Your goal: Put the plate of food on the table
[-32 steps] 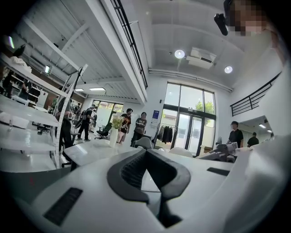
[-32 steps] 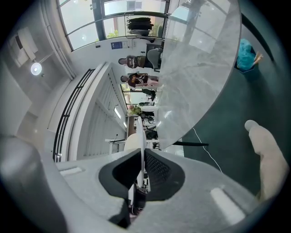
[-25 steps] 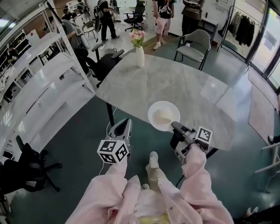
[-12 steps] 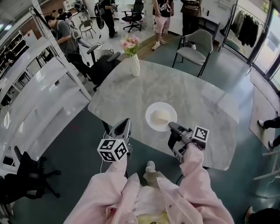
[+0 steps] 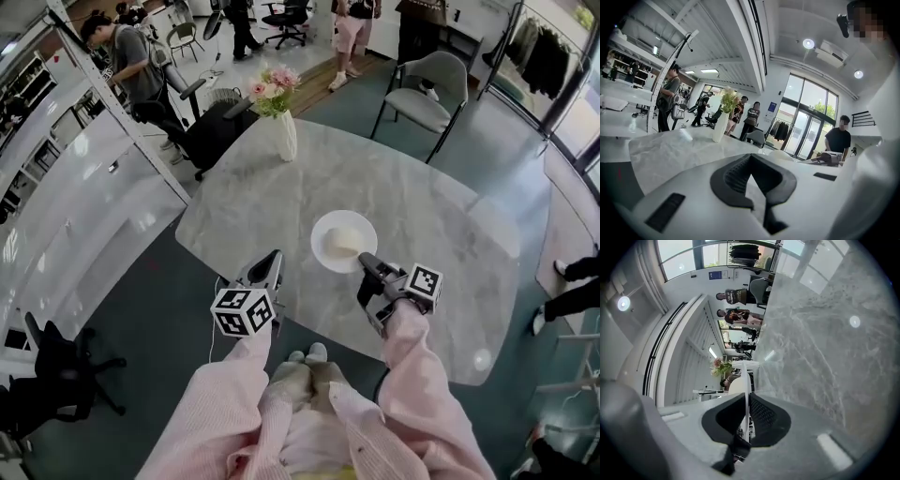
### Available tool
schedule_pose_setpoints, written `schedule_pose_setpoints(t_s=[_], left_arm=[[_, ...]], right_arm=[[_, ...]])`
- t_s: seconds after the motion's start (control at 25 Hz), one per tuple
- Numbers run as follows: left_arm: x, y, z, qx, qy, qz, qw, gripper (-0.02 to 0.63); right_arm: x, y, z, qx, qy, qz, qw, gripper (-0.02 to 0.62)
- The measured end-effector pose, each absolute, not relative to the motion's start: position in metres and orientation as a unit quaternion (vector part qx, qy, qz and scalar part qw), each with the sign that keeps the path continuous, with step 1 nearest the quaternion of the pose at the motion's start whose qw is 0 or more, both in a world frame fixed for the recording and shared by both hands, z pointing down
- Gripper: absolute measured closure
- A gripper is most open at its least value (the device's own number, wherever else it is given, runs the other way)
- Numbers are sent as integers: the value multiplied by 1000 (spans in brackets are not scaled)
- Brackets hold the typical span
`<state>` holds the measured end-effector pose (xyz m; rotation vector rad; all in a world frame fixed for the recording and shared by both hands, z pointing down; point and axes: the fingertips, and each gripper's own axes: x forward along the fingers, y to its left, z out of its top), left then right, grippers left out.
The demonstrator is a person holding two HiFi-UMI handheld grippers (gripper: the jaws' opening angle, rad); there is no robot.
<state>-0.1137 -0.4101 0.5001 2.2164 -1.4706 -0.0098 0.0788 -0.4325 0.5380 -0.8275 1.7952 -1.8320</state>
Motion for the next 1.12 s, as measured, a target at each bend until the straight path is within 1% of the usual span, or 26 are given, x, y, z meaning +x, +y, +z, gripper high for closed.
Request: schedule_pose_setpoints(t_s=[0.44,0.64,0.8,1.12], left_arm=[[-101,-458,572,802,-514,37,303,609],[-98,-465,600,795,-506,51,331,609],[-97,-469,615,791,-503,59,344,609],[-91,-475,631,790,-493,73,357,609]], right_arm=[[66,-490,598,-317,641,-663,222,580],[59,-498,627,-338,633,-669,193,580],[57,-501,641,-350,617,-680,183,579],[55,-505,655,-371,601,-689,161,578]])
